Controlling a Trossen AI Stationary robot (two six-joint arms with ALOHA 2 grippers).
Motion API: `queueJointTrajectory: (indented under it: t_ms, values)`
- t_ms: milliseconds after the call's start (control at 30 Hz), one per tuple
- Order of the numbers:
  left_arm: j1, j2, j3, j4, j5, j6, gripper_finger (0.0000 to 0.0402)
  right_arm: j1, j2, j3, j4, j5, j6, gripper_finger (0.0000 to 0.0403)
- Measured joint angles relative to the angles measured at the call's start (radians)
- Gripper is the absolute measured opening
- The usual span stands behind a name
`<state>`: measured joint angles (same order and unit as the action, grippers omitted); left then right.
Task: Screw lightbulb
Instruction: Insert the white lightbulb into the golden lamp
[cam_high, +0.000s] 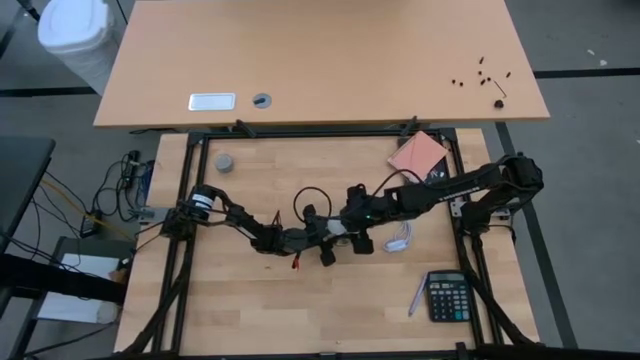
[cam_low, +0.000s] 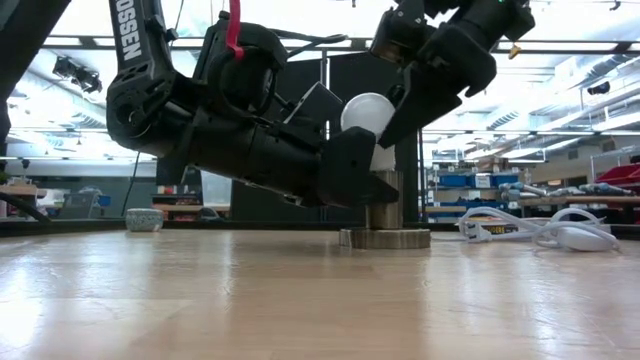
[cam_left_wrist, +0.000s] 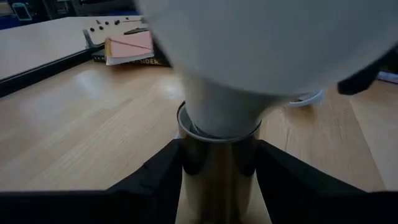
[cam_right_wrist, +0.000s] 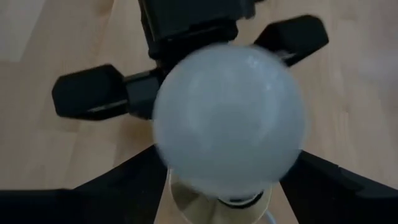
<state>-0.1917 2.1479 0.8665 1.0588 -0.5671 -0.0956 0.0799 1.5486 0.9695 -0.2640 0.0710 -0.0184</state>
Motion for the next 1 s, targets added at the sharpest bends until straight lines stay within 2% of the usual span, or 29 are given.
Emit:
queueJointTrajectory:
  t_ms: [333,500,1000]
  values:
    - [0.000,0.000,-0.001,0.003,0.000,-0.010,0.0185,0.008,0.003,0.000,0.072,0.009,-0.007,0.0311]
    - [0.000,0.000,-0.001,0.004,0.000,-0.011,0.0185,0.041,0.003,0.000,0.054,0.087,-0.037,0.0320]
    - [0.000,0.002,-0.001,0.011,0.000,-0.013,0.0185,0.046,0.004,0.000,0.100,0.093,-0.077,0.0348]
